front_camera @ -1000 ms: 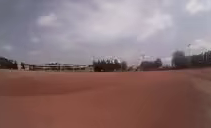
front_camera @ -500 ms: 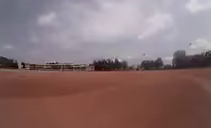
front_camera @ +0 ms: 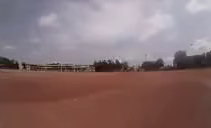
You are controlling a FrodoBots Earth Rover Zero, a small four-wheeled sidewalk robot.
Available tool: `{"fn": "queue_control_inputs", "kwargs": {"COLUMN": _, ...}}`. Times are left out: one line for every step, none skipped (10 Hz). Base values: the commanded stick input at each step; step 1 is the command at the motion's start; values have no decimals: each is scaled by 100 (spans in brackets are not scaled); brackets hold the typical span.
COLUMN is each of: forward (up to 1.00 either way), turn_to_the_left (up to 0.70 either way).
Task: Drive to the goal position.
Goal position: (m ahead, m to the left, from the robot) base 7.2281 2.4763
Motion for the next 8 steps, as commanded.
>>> {"fn": "queue_control_inputs", "kwargs": {"forward": 70, "turn_to_the_left": 35}}
{"fn": "queue_control_inputs", "kwargs": {"forward": 70, "turn_to_the_left": 35}}
{"fn": "queue_control_inputs", "kwargs": {"forward": 70, "turn_to_the_left": 26}}
{"fn": "queue_control_inputs", "kwargs": {"forward": 70, "turn_to_the_left": 6}}
{"fn": "queue_control_inputs", "kwargs": {"forward": 70, "turn_to_the_left": 0}}
{"fn": "queue_control_inputs", "kwargs": {"forward": 70, "turn_to_the_left": 0}}
{"fn": "queue_control_inputs", "kwargs": {"forward": 70, "turn_to_the_left": 0}}
{"fn": "queue_control_inputs", "kwargs": {"forward": 70, "turn_to_the_left": 0}}
